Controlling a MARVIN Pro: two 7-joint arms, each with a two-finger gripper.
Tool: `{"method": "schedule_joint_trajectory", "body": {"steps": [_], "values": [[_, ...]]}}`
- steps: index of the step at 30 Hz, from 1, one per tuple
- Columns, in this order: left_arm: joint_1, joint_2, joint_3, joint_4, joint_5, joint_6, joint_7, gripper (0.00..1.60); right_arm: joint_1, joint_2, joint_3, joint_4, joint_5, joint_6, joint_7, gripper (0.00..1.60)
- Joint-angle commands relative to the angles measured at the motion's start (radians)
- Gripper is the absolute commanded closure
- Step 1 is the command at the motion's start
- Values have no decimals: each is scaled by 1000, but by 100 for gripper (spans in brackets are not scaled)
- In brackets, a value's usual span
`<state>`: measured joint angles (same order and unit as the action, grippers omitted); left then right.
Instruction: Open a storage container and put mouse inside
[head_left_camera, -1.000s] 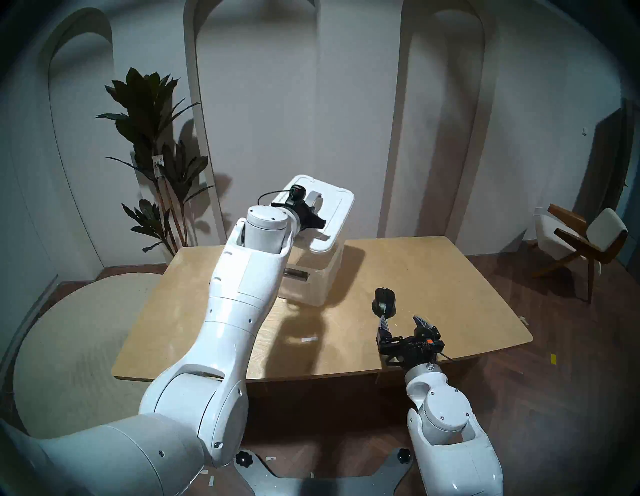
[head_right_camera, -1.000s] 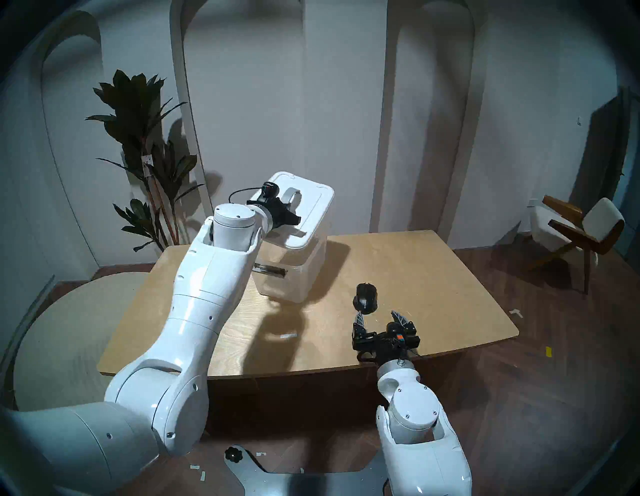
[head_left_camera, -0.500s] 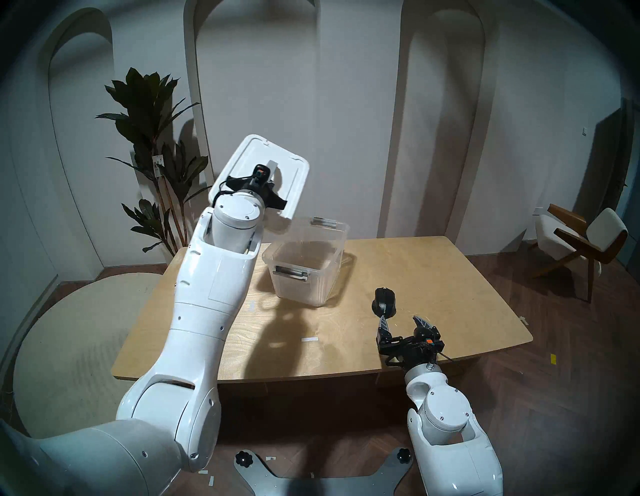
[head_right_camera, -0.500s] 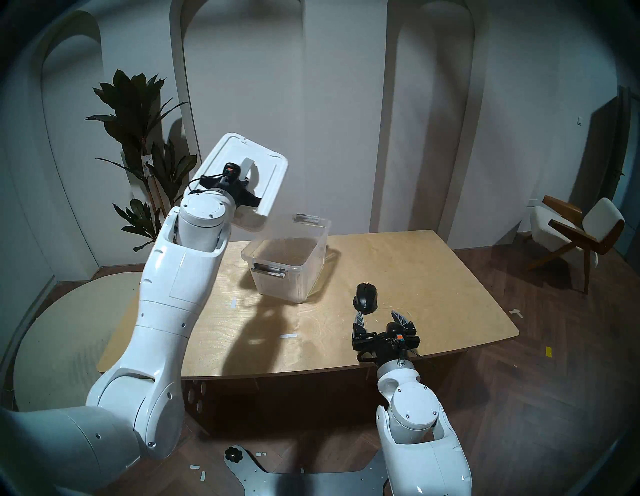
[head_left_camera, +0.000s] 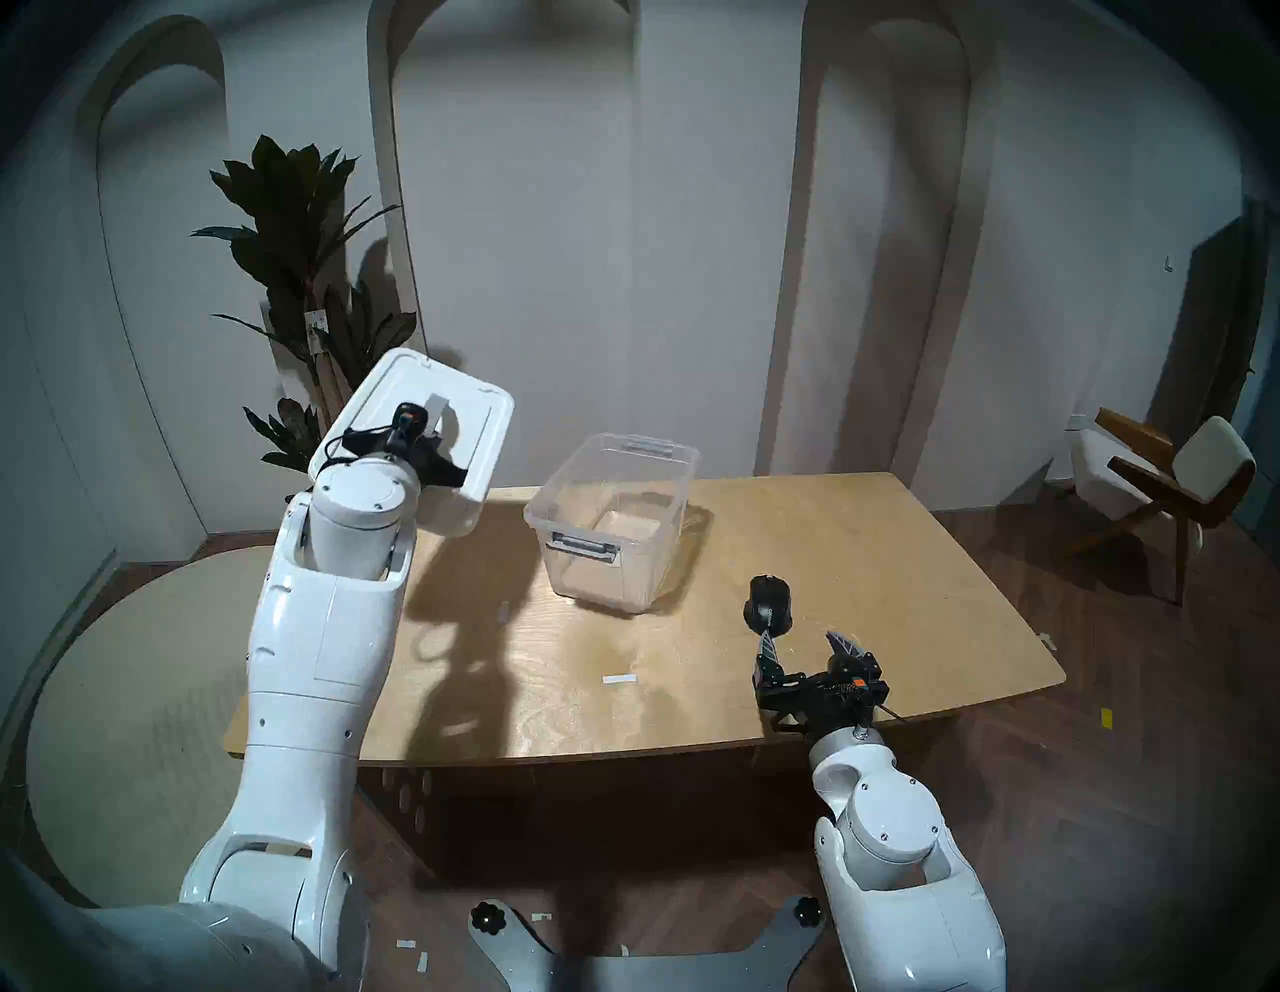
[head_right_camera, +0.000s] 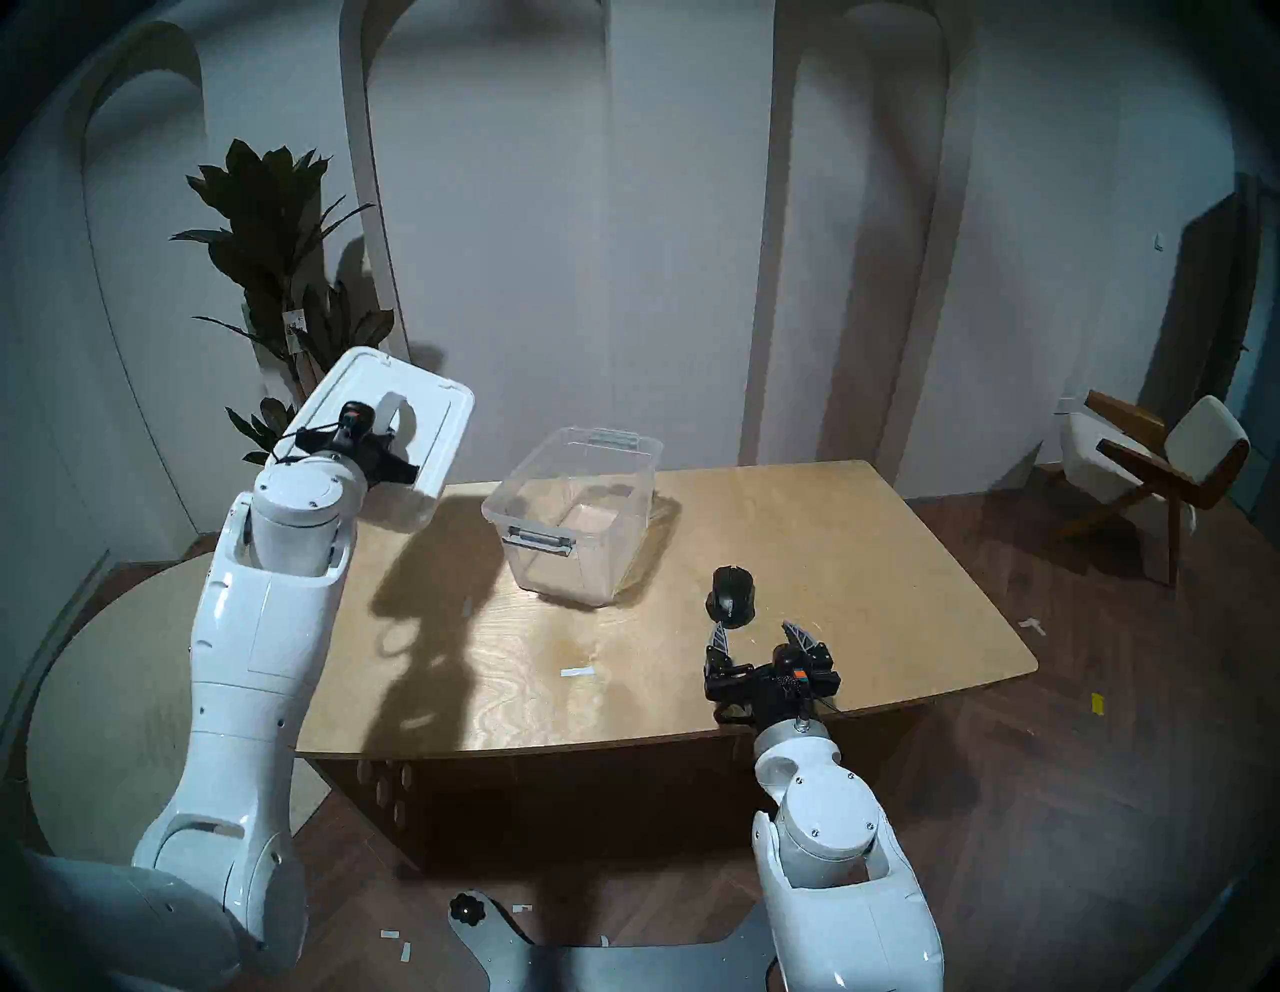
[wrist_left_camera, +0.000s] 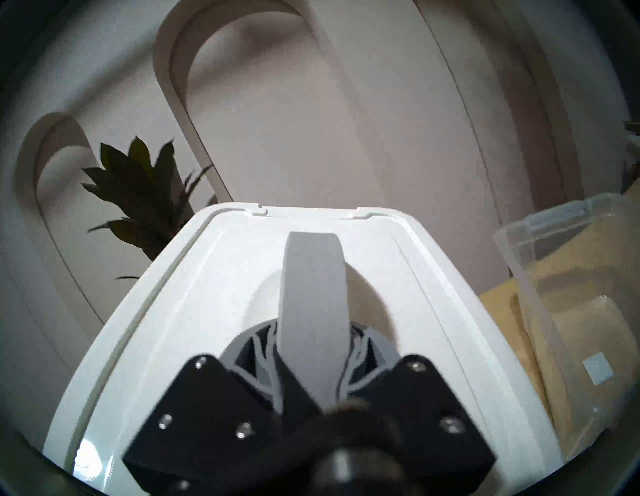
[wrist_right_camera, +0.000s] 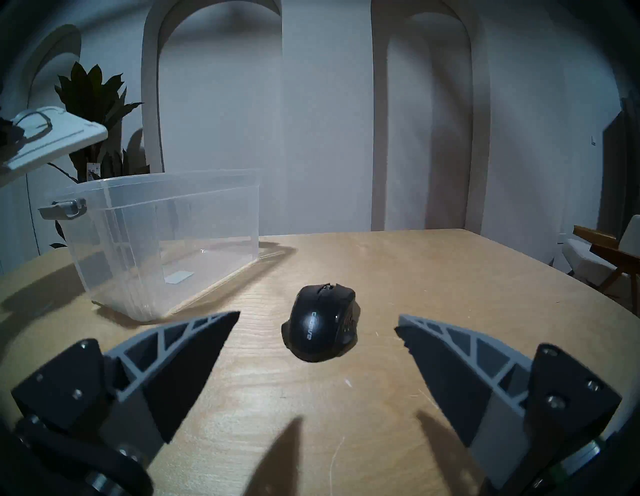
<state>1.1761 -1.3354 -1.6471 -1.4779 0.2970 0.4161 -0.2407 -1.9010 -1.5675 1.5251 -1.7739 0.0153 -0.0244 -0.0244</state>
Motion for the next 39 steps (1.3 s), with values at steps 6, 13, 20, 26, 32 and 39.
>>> {"method": "schedule_joint_trajectory", "body": {"steps": [6,13,20,26,32,39], "values": [[-69,6,-31,261,-32,-71,1,160,0,0,3,-29,1,-4,-2,0],[-135,-8,-26,402,-58,-136,12,160,0,0,3,-28,1,-4,-2,0],[-180,0,-4,482,-52,-149,24,160,1,0,3,-27,0,-5,-2,0],[-202,14,-3,537,-47,-104,37,0,0,0,3,-29,0,-4,-2,0],[-133,20,-27,436,-67,-73,13,0,0,0,3,-29,0,-4,-2,0],[-87,2,-45,348,-82,-208,61,0,2,0,3,-25,0,-5,-1,0]]}}
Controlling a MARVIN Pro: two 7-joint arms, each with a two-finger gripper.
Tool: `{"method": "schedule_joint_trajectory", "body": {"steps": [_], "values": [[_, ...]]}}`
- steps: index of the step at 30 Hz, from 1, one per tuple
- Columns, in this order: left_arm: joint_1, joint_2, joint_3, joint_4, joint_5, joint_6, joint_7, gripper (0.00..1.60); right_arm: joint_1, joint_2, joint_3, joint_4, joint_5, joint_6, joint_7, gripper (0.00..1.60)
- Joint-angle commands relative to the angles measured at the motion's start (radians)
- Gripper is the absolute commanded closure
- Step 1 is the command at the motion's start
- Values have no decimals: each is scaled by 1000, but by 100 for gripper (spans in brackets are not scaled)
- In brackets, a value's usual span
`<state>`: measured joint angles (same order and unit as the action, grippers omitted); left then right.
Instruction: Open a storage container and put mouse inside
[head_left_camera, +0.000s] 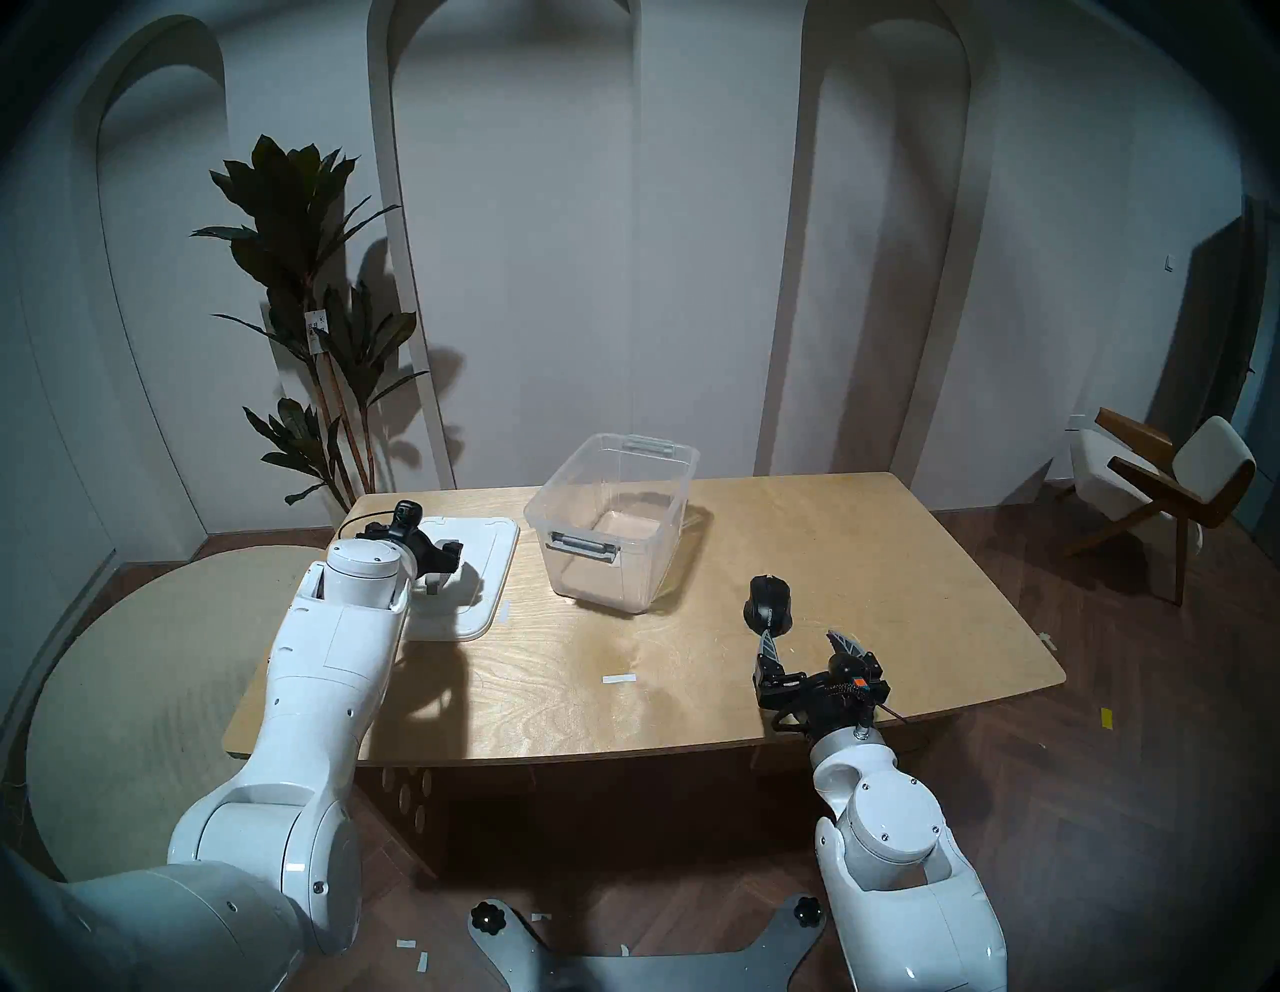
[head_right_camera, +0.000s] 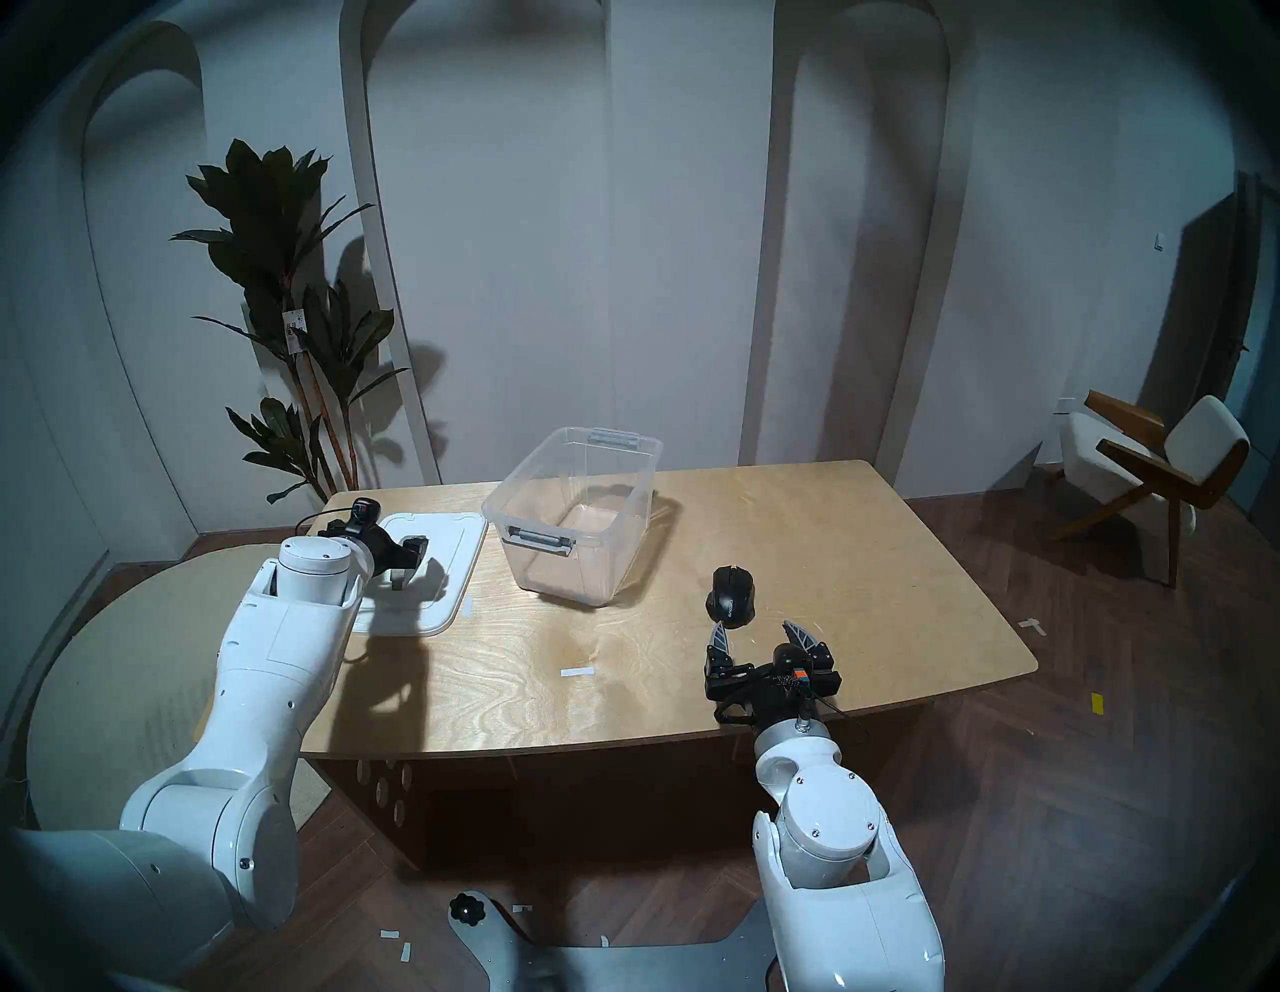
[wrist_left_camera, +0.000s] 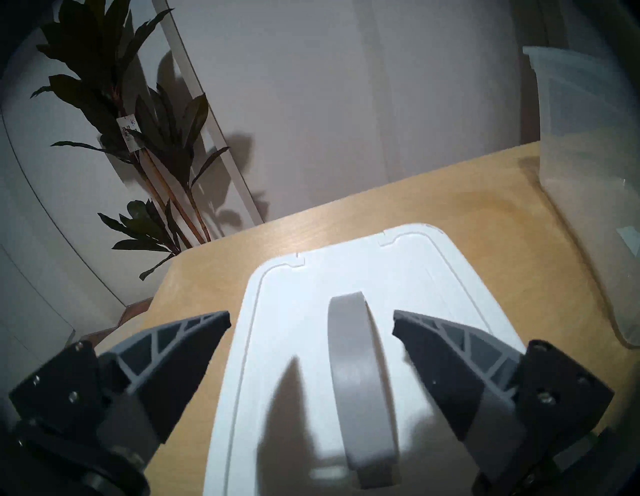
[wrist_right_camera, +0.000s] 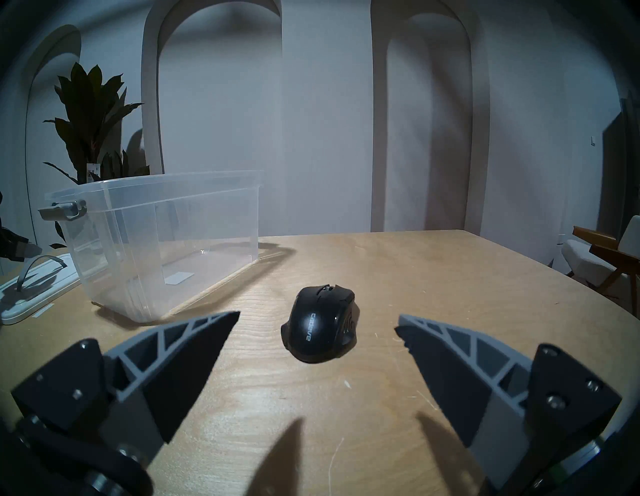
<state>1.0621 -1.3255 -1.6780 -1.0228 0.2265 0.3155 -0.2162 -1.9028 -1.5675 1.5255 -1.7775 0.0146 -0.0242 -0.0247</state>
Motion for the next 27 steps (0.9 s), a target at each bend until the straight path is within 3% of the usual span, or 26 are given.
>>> {"method": "schedule_joint_trajectory", "body": {"steps": [1,10,14,21,27], "values": [[34,-9,-16,-122,-14,-127,43,0,4,0,2,-21,1,-5,-1,0],[119,-35,-27,-232,-34,-263,80,0,4,0,2,-21,0,-5,-1,0],[166,-53,-41,-293,-56,-289,87,0,4,0,2,-22,1,-5,-1,0],[214,-84,-63,-379,-98,-310,93,0,107,-17,-19,146,73,41,-21,0],[256,-101,-68,-442,-123,-326,88,0,167,-19,-32,199,31,33,-73,0]]}}
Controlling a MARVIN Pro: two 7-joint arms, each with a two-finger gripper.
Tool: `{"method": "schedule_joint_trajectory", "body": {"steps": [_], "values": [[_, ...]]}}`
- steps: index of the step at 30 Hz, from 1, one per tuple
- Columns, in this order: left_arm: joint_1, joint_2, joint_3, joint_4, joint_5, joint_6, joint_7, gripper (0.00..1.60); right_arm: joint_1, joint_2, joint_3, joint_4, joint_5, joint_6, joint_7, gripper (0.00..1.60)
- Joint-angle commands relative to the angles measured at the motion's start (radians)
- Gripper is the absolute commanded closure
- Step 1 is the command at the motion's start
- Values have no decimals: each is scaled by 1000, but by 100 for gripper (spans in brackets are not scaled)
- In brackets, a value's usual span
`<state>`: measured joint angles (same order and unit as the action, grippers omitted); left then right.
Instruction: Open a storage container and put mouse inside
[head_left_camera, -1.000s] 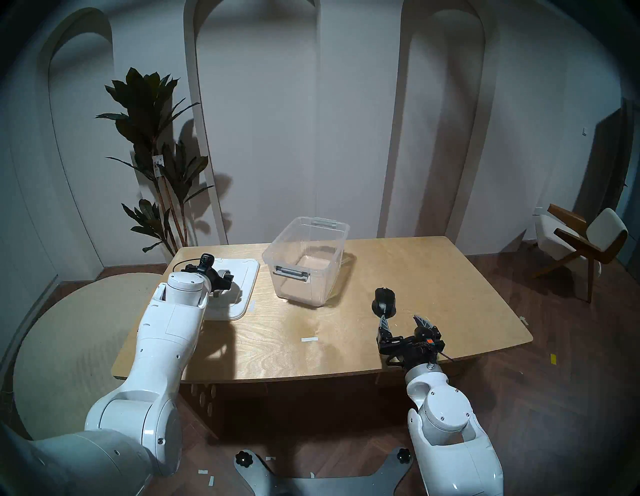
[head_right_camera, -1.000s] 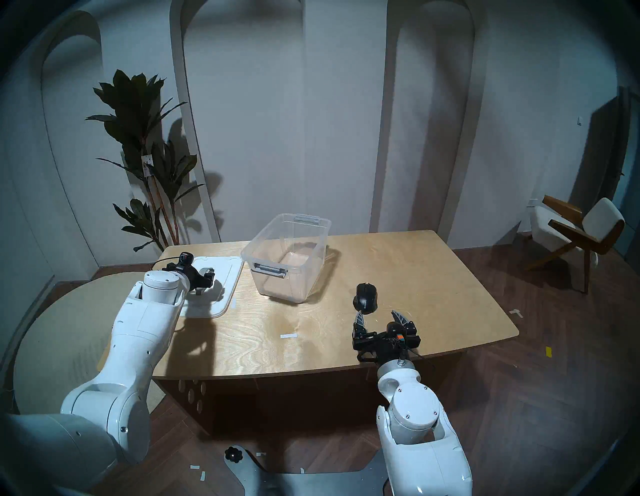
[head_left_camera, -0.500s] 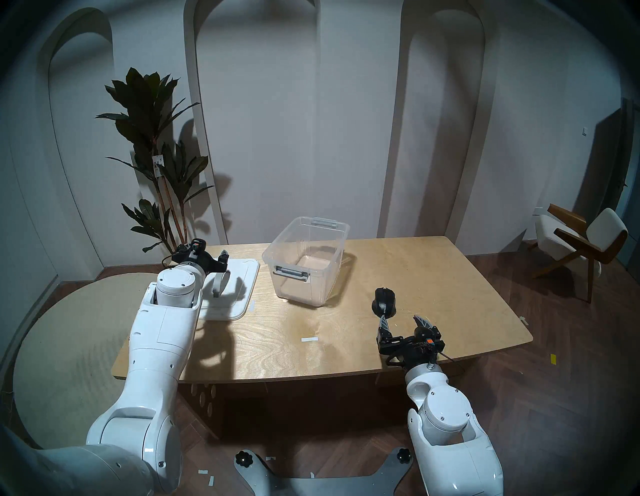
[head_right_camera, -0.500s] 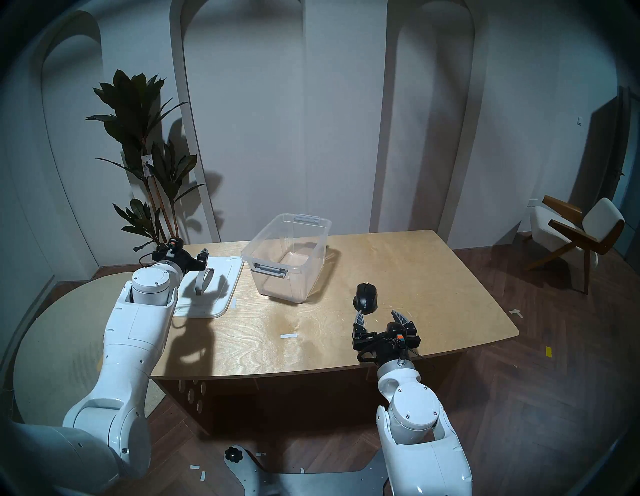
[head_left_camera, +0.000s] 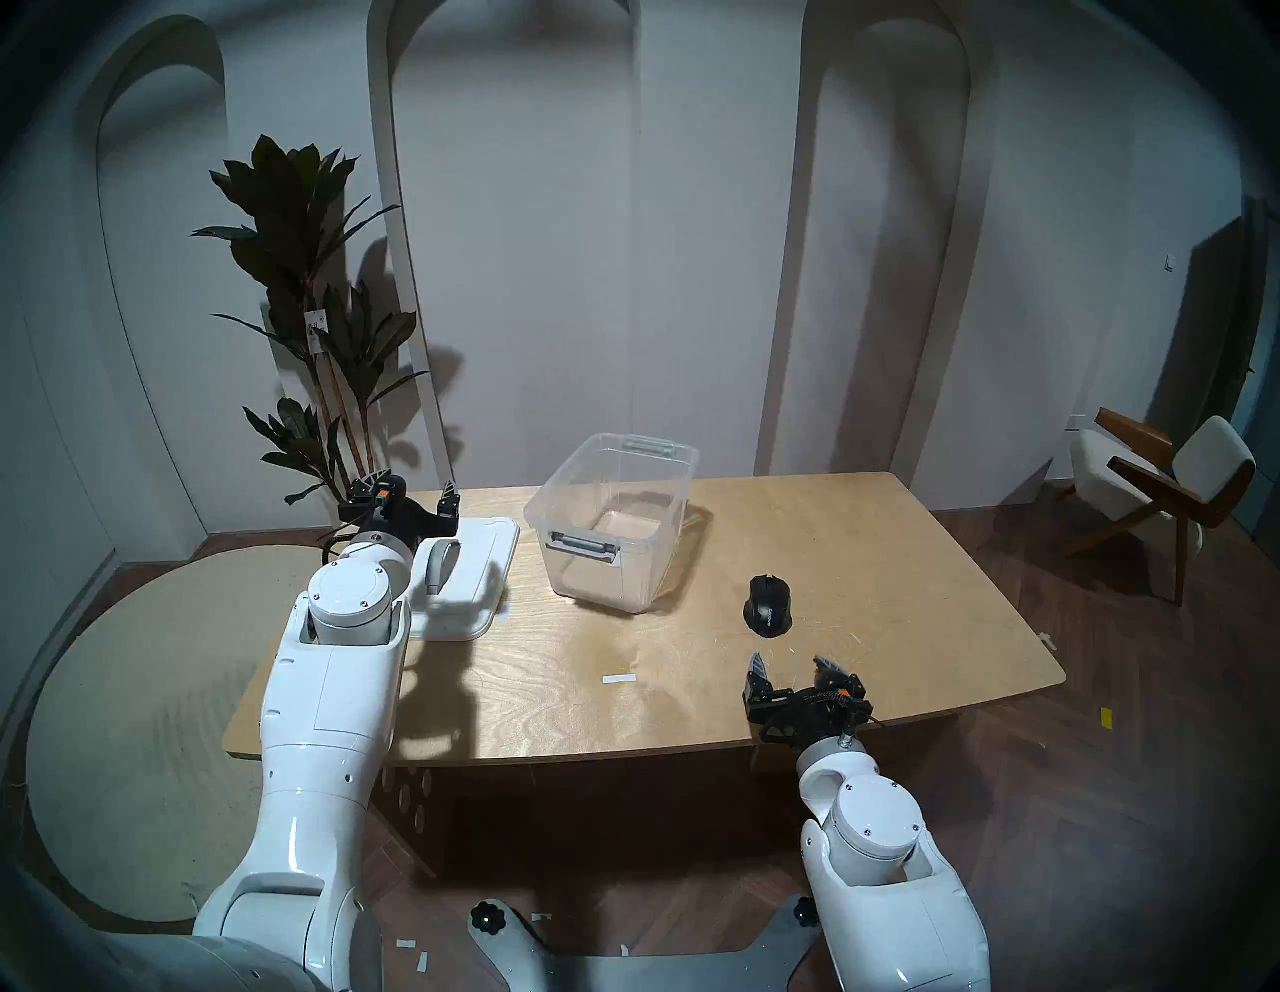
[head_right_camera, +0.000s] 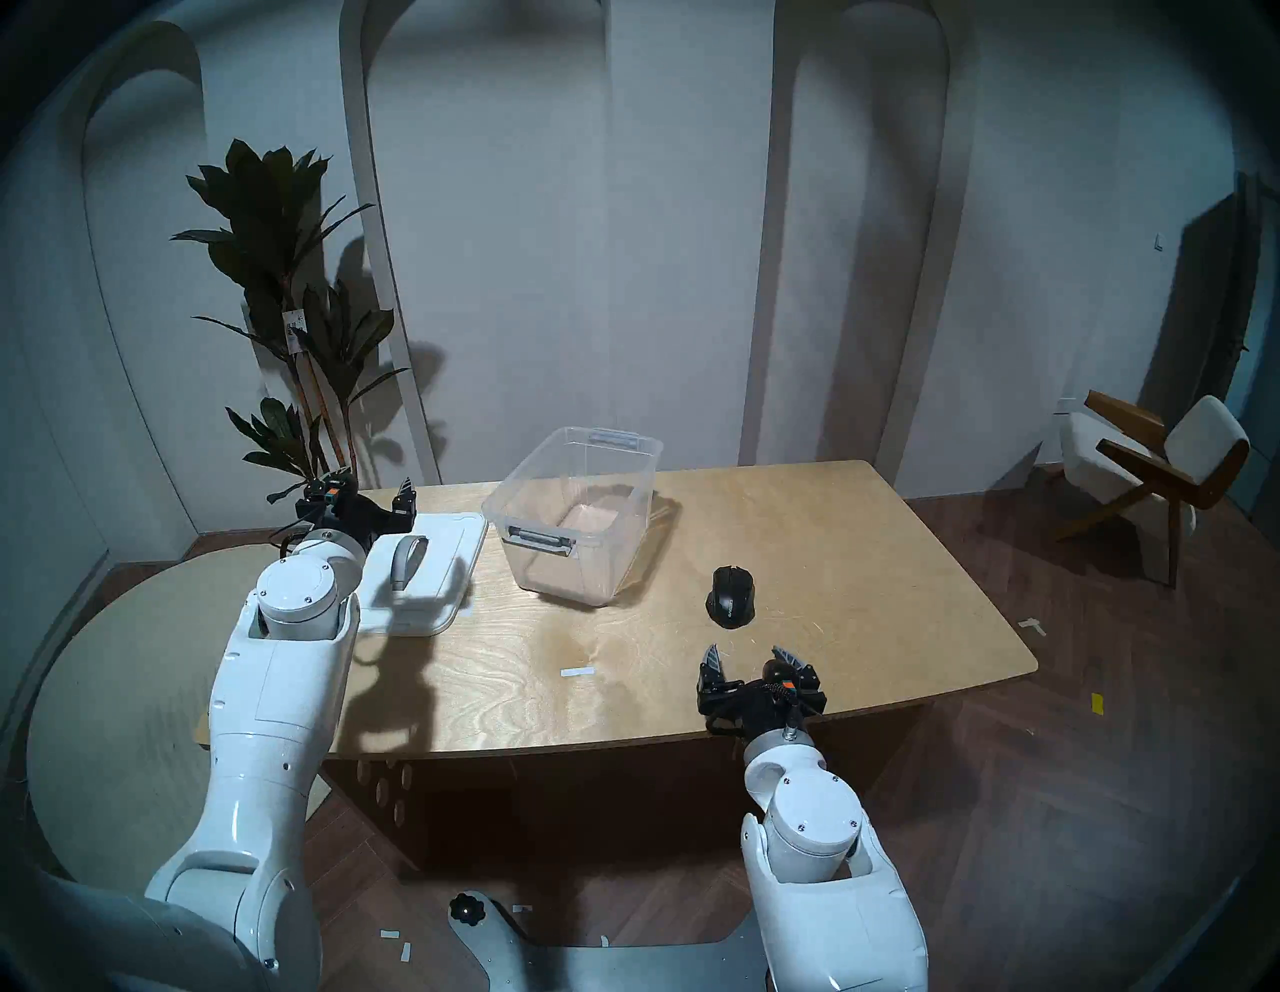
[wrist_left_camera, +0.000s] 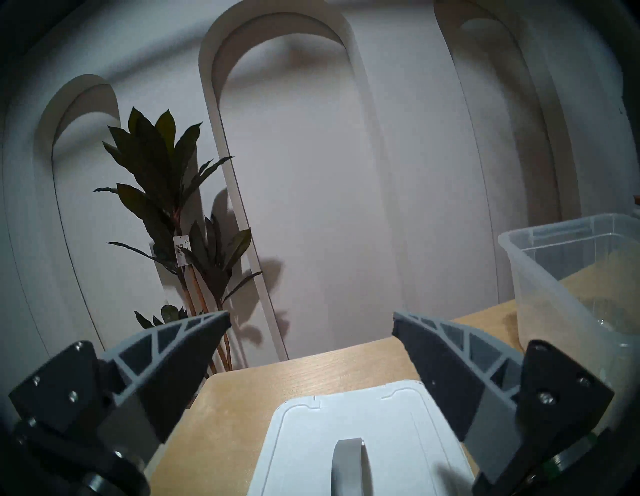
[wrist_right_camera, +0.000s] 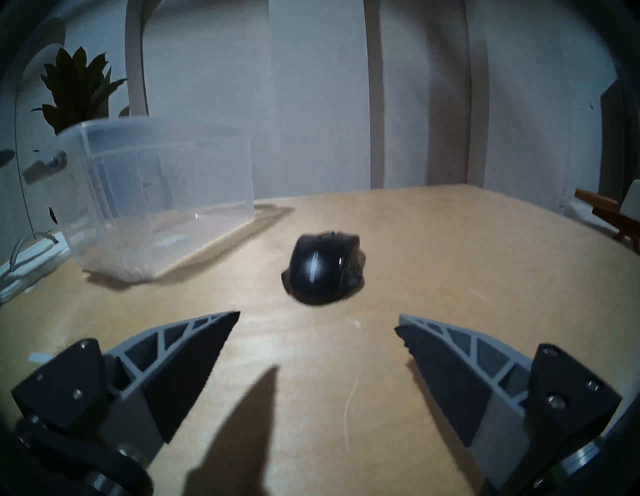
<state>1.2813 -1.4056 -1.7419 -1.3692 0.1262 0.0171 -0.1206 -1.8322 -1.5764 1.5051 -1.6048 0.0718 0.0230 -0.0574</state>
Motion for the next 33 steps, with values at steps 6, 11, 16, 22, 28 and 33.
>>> {"method": "schedule_joint_trajectory", "body": {"steps": [6,11,16,22,28,33], "values": [[88,-30,-12,-175,-36,-4,-7,0,156,-9,-47,74,-48,7,-119,0],[122,-36,-16,-232,-42,28,-9,0,172,-1,-97,93,-36,17,-159,0],[132,-37,-18,-251,-46,50,-11,0,132,17,-144,15,-43,-19,-201,0],[138,-38,-20,-265,-48,70,-15,0,86,39,-195,-73,-7,-64,-239,0],[143,-39,-20,-279,-48,89,-17,0,58,63,-239,-136,25,-70,-325,0],[146,-40,-20,-288,-45,103,-17,0,75,66,-257,-171,86,42,-429,0]]}}
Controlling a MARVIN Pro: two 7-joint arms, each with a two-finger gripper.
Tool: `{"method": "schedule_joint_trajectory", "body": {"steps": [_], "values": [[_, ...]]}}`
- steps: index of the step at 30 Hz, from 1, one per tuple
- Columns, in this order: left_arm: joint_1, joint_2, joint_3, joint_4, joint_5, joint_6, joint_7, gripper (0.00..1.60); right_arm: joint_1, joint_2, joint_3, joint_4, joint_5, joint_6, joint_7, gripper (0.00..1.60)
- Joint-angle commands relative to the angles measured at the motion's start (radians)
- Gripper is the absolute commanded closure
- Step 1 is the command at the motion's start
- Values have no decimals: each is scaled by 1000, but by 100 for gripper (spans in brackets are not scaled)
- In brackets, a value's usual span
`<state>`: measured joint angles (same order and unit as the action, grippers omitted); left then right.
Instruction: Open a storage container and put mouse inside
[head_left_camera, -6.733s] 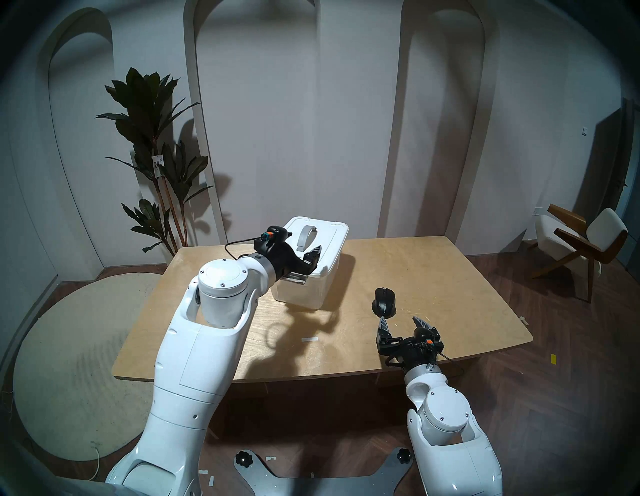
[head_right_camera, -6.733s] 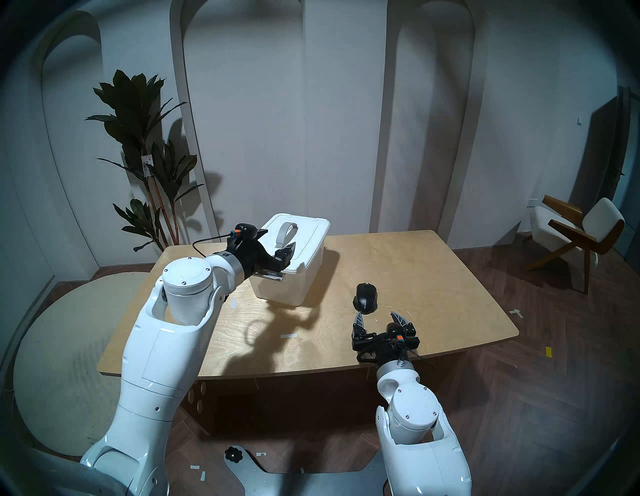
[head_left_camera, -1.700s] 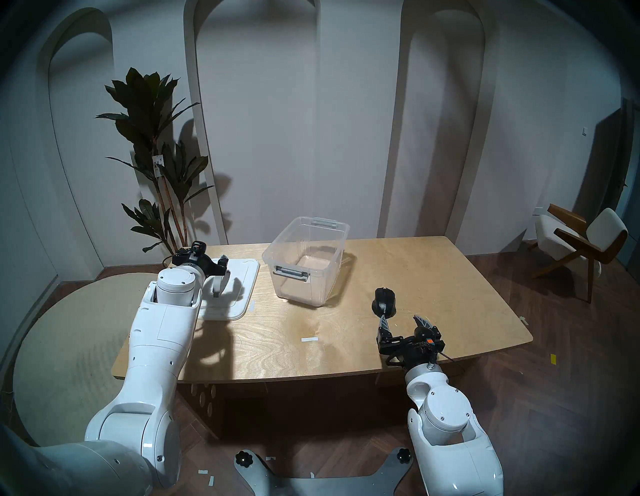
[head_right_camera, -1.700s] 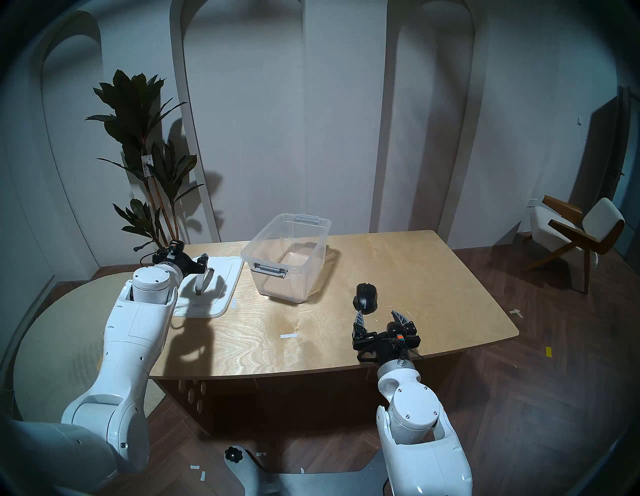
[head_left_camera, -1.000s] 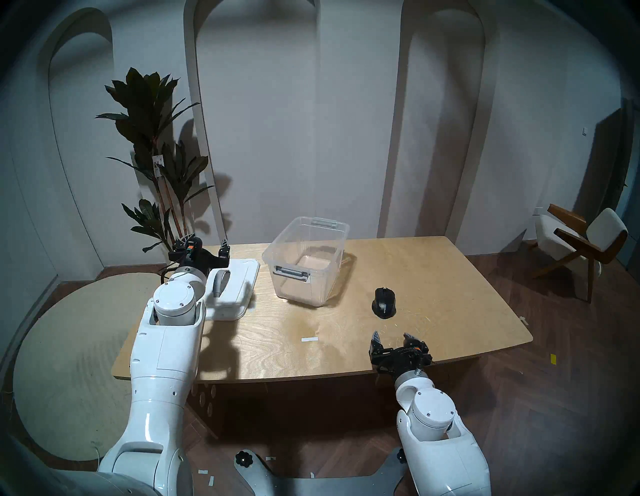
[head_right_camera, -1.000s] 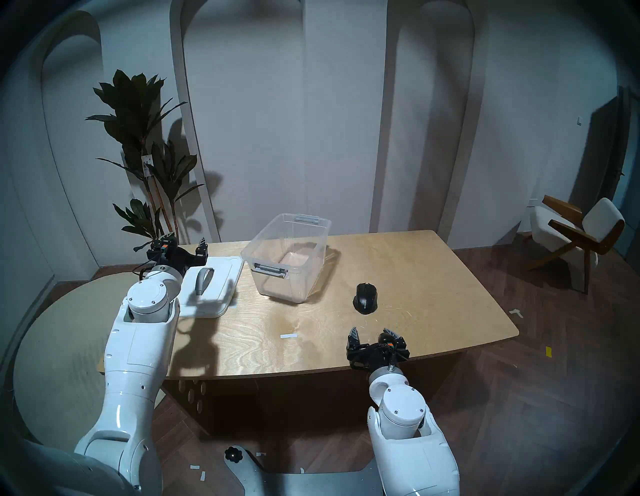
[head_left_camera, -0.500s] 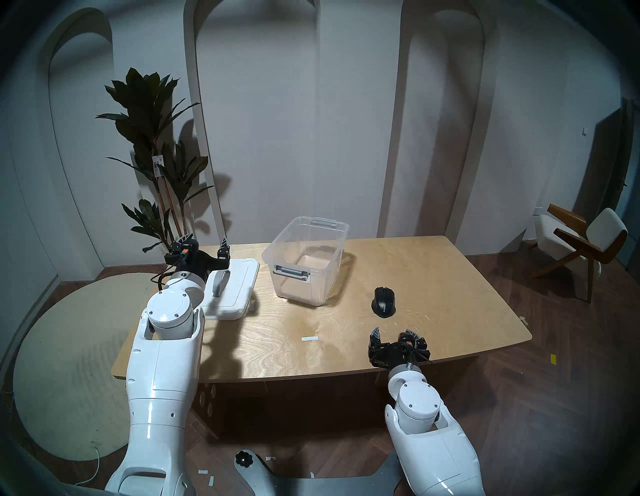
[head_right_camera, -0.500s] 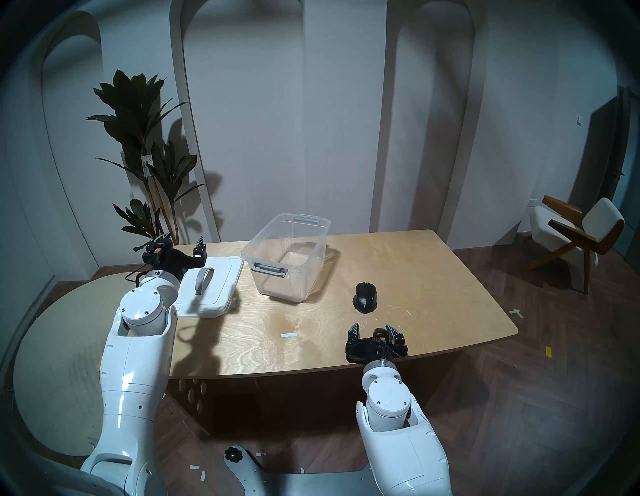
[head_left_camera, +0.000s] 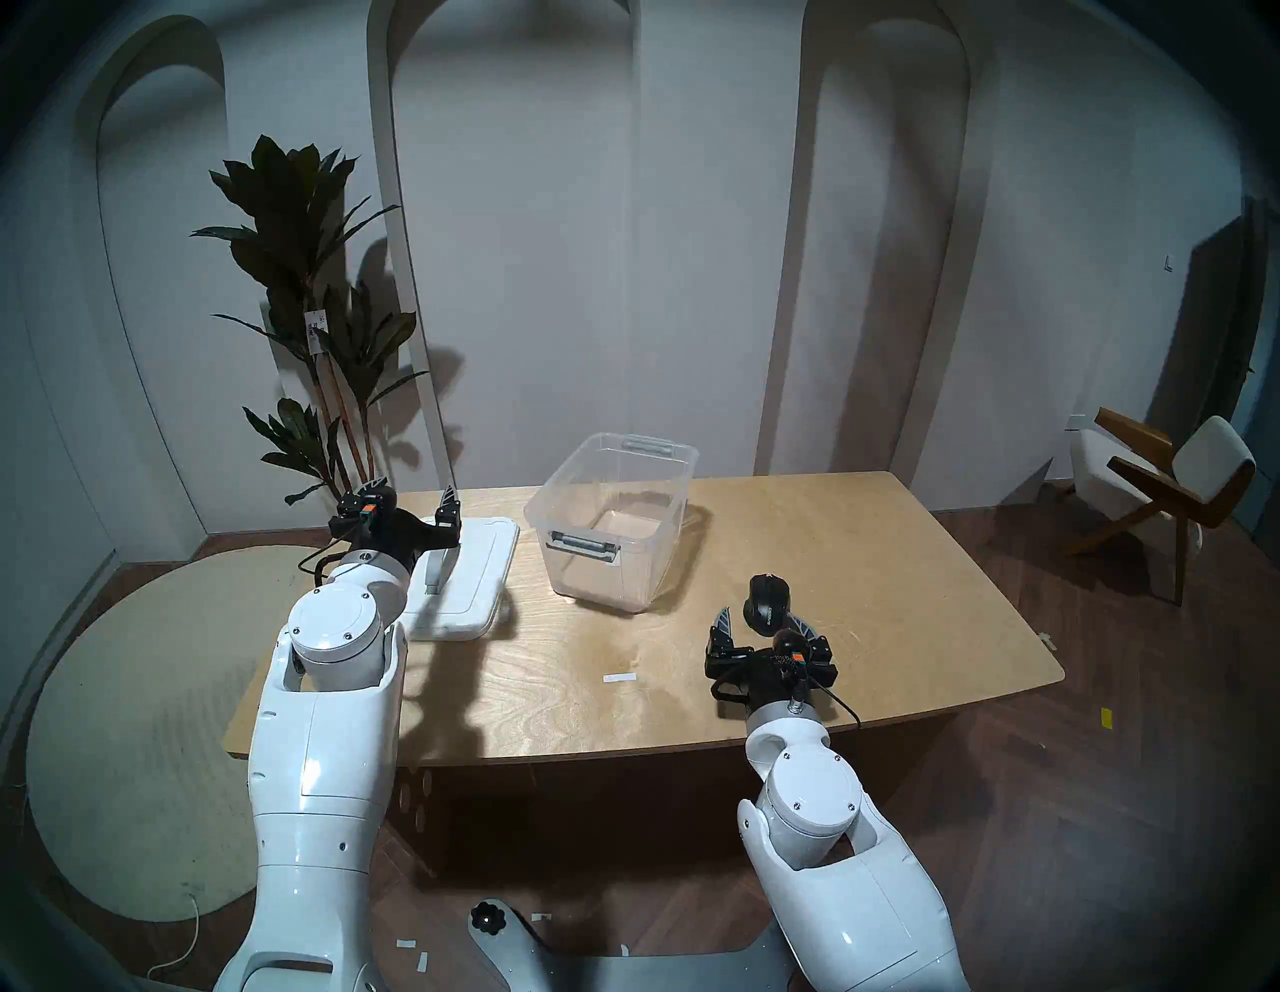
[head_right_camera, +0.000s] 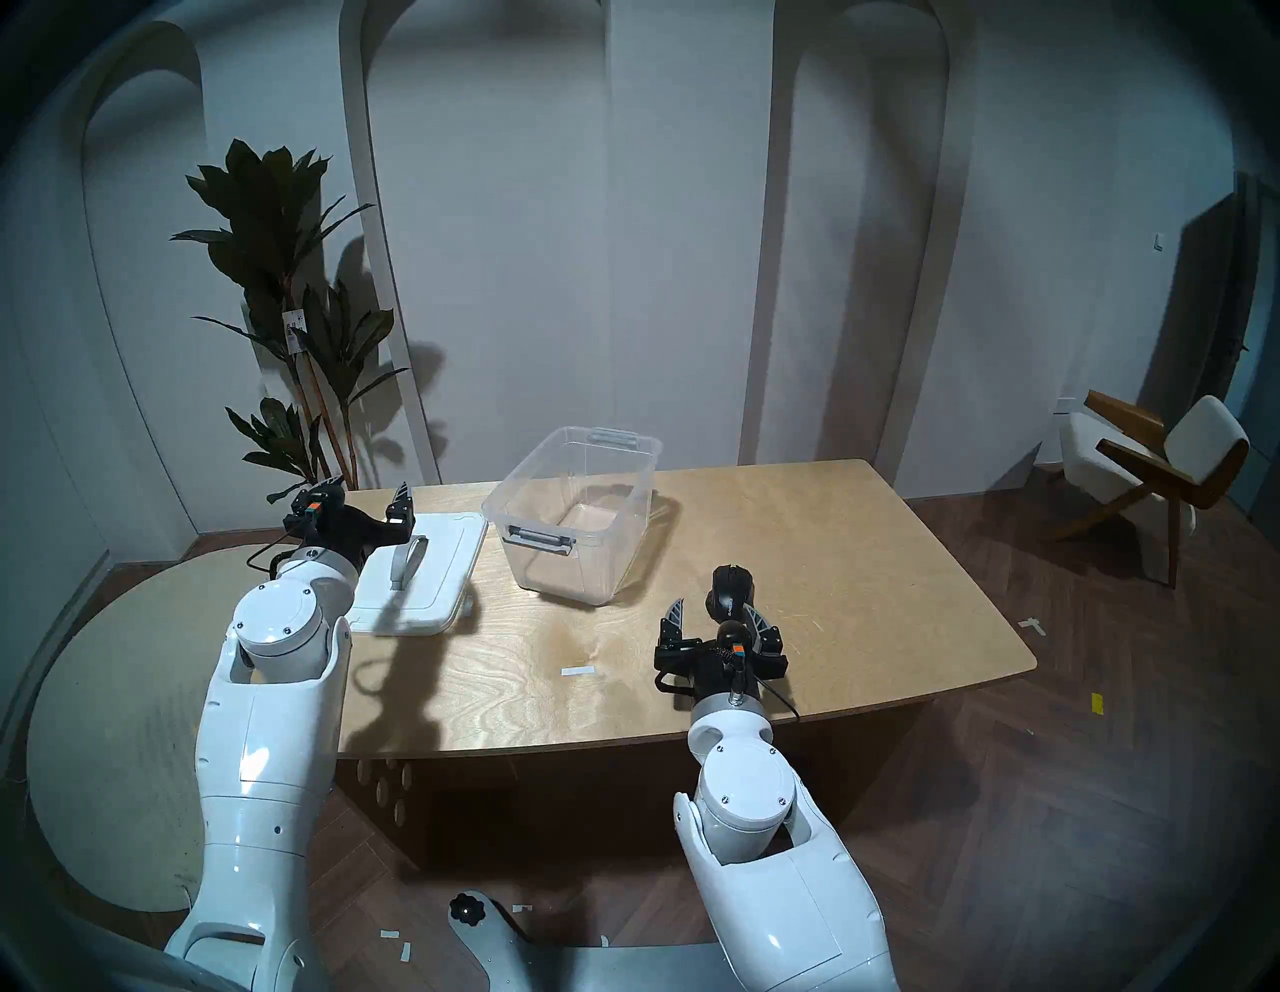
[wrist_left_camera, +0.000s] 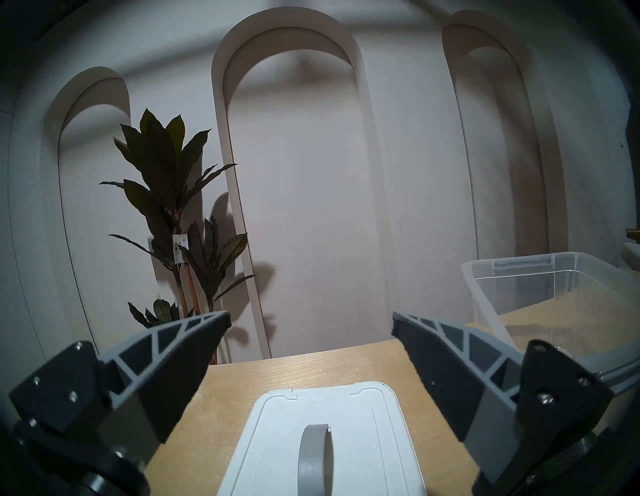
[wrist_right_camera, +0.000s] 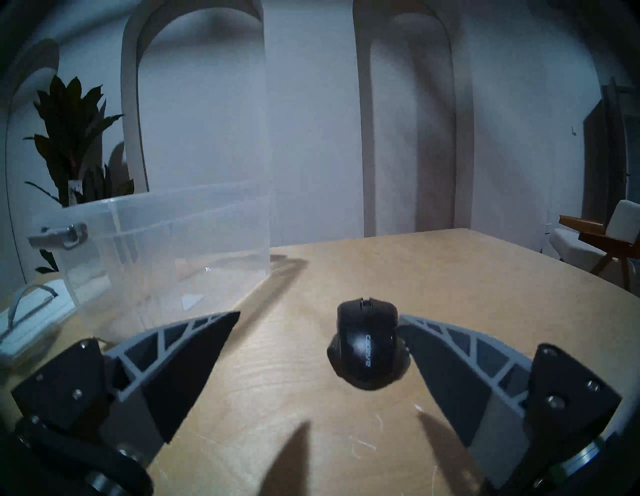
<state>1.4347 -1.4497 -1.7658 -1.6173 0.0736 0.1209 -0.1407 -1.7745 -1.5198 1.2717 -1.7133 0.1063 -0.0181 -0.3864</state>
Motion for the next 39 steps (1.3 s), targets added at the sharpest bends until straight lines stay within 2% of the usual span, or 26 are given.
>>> {"method": "schedule_joint_trajectory", "body": {"steps": [1,7,13,16,19,20,21,22,26,35,39], "values": [[-8,4,3,-40,9,1,3,0,25,9,-26,-63,65,93,-113,0],[-8,2,2,-41,12,6,1,0,71,-2,-36,-72,109,134,-171,0],[-8,0,1,-42,15,6,-1,0,121,-19,-41,-50,113,191,-217,0],[-8,-1,0,-42,17,6,-1,0,160,-34,-25,-2,140,239,-196,0],[-8,-1,-1,-42,17,5,-2,0,193,-30,-19,49,153,232,-178,0],[-8,-2,-1,-42,18,5,-2,0,209,-16,-27,74,136,223,-172,0],[-8,-2,-1,-42,18,5,-2,0,207,-28,-14,82,134,225,-160,0],[-8,-2,-1,-42,18,5,-2,0,223,-29,-7,98,163,238,-152,0],[-8,-2,-1,-42,18,6,-3,0,260,-22,-4,146,170,232,-132,0],[-8,-3,-2,-43,19,5,-3,0,286,-41,8,194,187,256,-140,0],[-8,-3,-2,-44,19,5,-3,0,254,-57,8,172,187,261,-212,0]]}}
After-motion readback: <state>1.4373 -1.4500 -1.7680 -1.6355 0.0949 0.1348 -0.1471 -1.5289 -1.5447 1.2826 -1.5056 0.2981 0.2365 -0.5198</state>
